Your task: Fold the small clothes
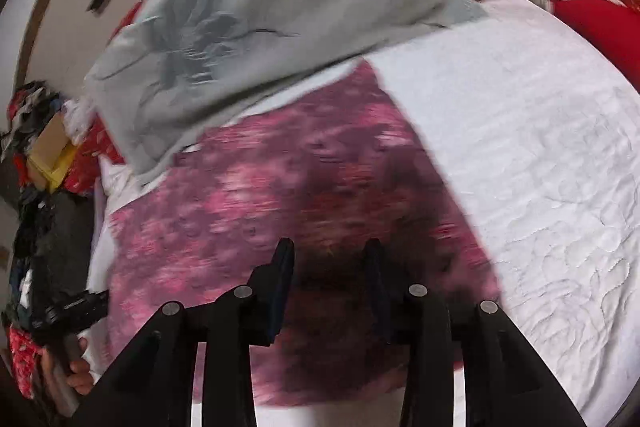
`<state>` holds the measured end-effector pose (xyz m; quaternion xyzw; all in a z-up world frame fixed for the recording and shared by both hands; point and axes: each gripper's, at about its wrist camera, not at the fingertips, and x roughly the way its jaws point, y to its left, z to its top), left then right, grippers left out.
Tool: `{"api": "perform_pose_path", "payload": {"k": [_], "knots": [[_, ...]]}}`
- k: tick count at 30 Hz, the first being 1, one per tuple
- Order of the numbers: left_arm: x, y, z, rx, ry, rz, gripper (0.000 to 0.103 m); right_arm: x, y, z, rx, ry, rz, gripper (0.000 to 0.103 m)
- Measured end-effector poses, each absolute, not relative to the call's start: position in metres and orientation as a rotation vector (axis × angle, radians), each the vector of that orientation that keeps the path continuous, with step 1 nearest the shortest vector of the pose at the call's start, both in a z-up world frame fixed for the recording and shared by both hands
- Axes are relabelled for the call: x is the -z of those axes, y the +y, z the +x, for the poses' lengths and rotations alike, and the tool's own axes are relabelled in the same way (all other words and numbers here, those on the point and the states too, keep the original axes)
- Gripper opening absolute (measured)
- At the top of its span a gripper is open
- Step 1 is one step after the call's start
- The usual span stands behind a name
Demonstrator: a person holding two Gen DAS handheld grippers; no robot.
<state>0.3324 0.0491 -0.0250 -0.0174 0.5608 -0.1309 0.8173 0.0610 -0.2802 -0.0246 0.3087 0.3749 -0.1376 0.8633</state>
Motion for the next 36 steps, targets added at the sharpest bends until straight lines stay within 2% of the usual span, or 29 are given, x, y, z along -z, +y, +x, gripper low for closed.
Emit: {"api": "perform_pose_path", "payload": {"k": [2,4,10,12,14,17,21,25,28,32,36], "knots": [[0.017,0.064,0.334,0.248,1.171,-0.085,0.063,0.007,-0.247,0.069,0.156,0.804,0.59,0.041],[0.016,0.081,0.337,0.24,1.177,-0.165,0.063,0.001,-0.204,0.079,0.004,0.847,0.519,0.05],[0.033,0.103,0.34,0.281,1.247,-0.265,0.063,0.022,-0.062,0.101,-0.303,0.971,0.219,0.049],[0.038,0.103,0.345,0.289,1.256,-0.289,0.063,0.027,-0.029,0.106,-0.366,0.96,0.147,0.047],[0.041,0.107,0.349,0.304,1.264,-0.33,0.063,0.032,-0.005,0.106,-0.419,0.884,0.103,0.044],[0.045,0.11,0.348,0.311,1.28,-0.346,0.063,0.059,0.014,0.123,-0.385,0.969,0.078,0.046],[0.044,0.109,0.347,0.31,1.276,-0.341,0.063,0.045,0.009,0.123,-0.361,0.947,0.103,0.045],[0.043,0.107,0.348,0.326,1.277,-0.369,0.063,0.028,0.002,0.107,-0.274,0.879,-0.019,0.074],[0.041,0.104,0.349,0.324,1.275,-0.363,0.063,0.034,0.015,0.095,-0.29,0.877,-0.129,0.075],[0.04,0.107,0.35,0.318,1.272,-0.384,0.063,0.06,0.053,0.085,-0.228,0.792,-0.458,0.074],[0.041,0.107,0.351,0.311,1.269,-0.374,0.063,0.07,0.06,0.105,-0.133,0.729,-0.482,0.075]]}}
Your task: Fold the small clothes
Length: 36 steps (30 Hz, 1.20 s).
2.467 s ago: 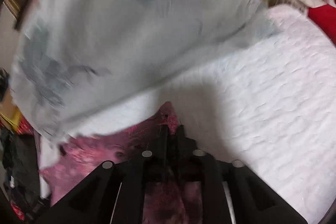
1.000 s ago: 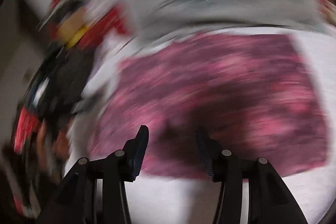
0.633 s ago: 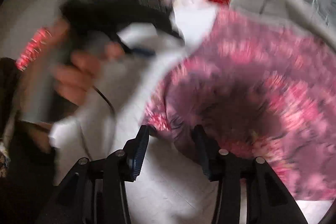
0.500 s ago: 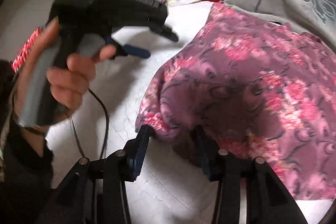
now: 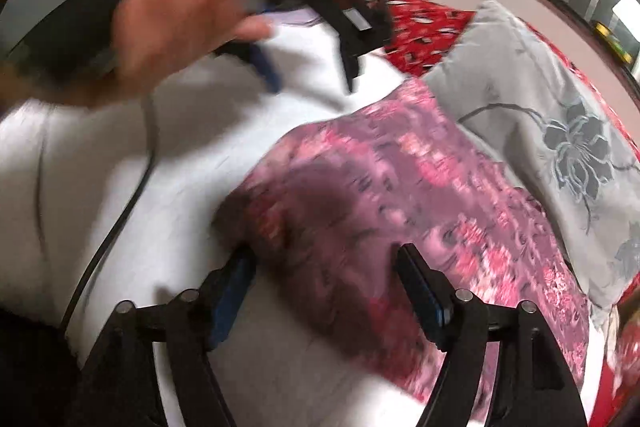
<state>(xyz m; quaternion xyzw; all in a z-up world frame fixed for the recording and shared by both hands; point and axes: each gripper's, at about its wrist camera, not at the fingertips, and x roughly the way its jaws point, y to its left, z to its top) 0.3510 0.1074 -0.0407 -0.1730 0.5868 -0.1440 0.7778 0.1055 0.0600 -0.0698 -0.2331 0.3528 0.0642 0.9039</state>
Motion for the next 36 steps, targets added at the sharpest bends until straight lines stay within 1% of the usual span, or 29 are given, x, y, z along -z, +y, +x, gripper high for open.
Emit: {"api": "perform_pose_path", "payload": {"k": [3,4,5,7,13,16,20,22,24,26,27,29,32,34,36], "knots": [[0.042,0.108,0.354,0.319,1.272,-0.401,0.063,0.069,0.056,0.121,-0.103,0.711,-0.472,0.075],[0.043,0.108,0.355,0.33,1.272,-0.42,0.063,0.069,0.055,0.124,-0.11,0.705,-0.471,0.069],[0.043,0.108,0.356,0.345,1.273,-0.443,0.063,0.069,0.054,0.124,-0.12,0.702,-0.468,0.048],[0.044,0.107,0.358,0.378,1.276,-0.49,0.063,0.066,0.051,0.123,-0.133,0.703,-0.469,0.025],[0.053,0.099,0.367,0.533,1.308,-0.689,0.064,0.035,0.027,0.113,-0.175,0.65,-0.345,0.019],[0.061,0.091,0.372,0.613,1.317,-0.798,0.075,0.026,0.018,0.111,-0.183,0.628,-0.311,0.019],[0.071,0.074,0.377,0.679,1.348,-0.877,0.075,0.026,0.016,0.112,-0.201,0.633,-0.295,0.019],[0.075,0.057,0.377,0.696,1.38,-0.849,0.075,0.029,0.016,0.112,-0.211,0.635,-0.288,0.019],[0.074,0.04,0.375,0.712,1.392,-0.805,0.068,0.03,0.013,0.113,-0.218,0.643,-0.263,0.019],[0.071,0.03,0.372,0.733,1.39,-0.804,0.035,0.03,0.008,0.114,-0.219,0.651,-0.232,0.019],[0.069,0.027,0.371,0.726,1.388,-0.792,0.029,0.029,0.003,0.115,-0.222,0.652,-0.21,0.019],[0.063,0.024,0.368,0.714,1.367,-0.783,0.024,0.025,-0.004,0.114,-0.229,0.648,-0.173,0.018],[0.049,0.022,0.366,0.721,1.354,-0.833,0.02,0.017,-0.015,0.111,-0.236,0.634,-0.112,0.018],[0.039,0.016,0.364,0.726,1.346,-0.827,0.02,0.01,-0.023,0.107,-0.238,0.614,-0.064,0.018],[0.017,0.002,0.358,0.735,1.324,-0.776,0.02,0.001,-0.031,0.101,-0.236,0.589,-0.029,0.018]]}}
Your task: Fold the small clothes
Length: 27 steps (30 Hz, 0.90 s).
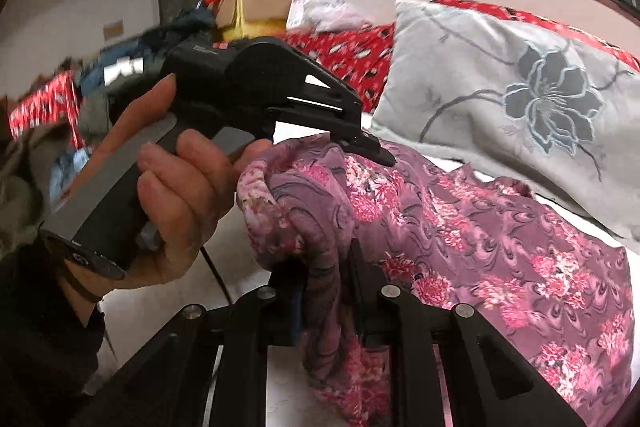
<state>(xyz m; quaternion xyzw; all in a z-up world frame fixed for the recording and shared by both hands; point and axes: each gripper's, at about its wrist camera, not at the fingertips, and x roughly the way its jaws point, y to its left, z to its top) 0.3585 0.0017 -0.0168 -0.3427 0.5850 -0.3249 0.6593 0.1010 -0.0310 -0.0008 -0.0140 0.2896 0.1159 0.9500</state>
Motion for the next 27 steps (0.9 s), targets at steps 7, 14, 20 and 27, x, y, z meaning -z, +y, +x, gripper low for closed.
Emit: {"api": "perform_pose_path", "payload": {"k": [7,14,20,27], "knots": [[-0.032,-0.054,0.333,0.764,1.308,-0.648,0.02,-0.024,-0.071,0.07,-0.202,0.523,0.098,0.017],[-0.05,-0.143,0.296,0.811,1.325,-0.494,0.02,-0.031,-0.139,0.034,-0.125,0.49,0.27,0.017],[-0.038,-0.219,0.28,0.825,1.368,-0.361,0.019,-0.02,-0.202,0.011,-0.055,0.485,0.445,0.017],[-0.037,-0.236,0.268,0.86,1.337,-0.323,0.039,0.034,-0.276,0.001,0.003,0.541,0.8,0.017]]}}
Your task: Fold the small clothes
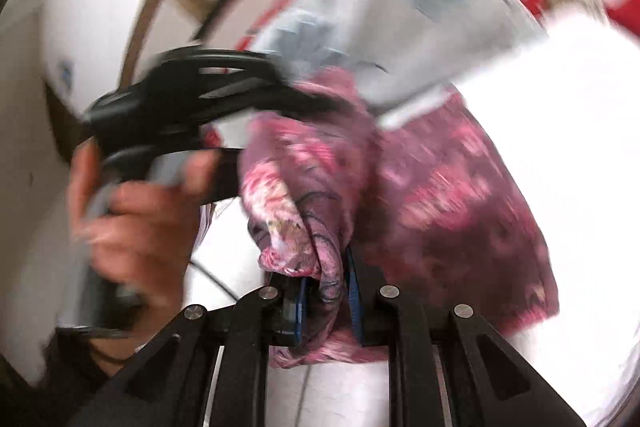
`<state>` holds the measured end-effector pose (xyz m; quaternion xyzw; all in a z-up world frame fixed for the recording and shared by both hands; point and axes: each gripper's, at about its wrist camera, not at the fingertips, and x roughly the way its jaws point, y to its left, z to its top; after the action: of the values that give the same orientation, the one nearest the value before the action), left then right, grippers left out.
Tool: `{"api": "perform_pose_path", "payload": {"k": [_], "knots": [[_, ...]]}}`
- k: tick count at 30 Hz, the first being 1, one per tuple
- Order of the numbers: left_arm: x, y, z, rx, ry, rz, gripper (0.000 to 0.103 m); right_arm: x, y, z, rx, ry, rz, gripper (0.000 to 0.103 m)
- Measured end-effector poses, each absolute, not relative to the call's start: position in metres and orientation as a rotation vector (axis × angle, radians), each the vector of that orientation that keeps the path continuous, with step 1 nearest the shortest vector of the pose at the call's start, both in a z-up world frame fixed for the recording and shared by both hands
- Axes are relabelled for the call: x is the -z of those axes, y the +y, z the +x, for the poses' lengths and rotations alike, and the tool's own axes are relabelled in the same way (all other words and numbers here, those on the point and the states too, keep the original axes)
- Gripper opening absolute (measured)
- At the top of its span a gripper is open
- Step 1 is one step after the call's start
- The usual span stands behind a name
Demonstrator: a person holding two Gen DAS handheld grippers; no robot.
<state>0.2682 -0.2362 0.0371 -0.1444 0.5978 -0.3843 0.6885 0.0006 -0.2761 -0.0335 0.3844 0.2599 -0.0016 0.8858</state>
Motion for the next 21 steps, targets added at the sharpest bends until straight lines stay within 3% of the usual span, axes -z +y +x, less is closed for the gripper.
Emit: {"api": "perform_pose_path", "payload": {"k": [5,9,13,21], "knots": [[-0.047,-0.178,0.284,0.785,1.244,-0.408,0.068,0.081,-0.308,-0.006,0.062,0.662,0.98,0.022],[-0.024,-0.14,0.283,0.654,1.215,-0.275,0.069,0.054,-0.318,-0.03,0.107,0.621,0.898,0.031],[0.012,-0.121,0.281,0.653,1.239,-0.367,0.069,0.013,-0.342,-0.032,0.177,0.459,0.85,0.053],[0.029,-0.127,0.275,0.693,1.162,-0.325,0.069,0.033,-0.357,0.119,0.067,0.676,0.859,0.054]]}}
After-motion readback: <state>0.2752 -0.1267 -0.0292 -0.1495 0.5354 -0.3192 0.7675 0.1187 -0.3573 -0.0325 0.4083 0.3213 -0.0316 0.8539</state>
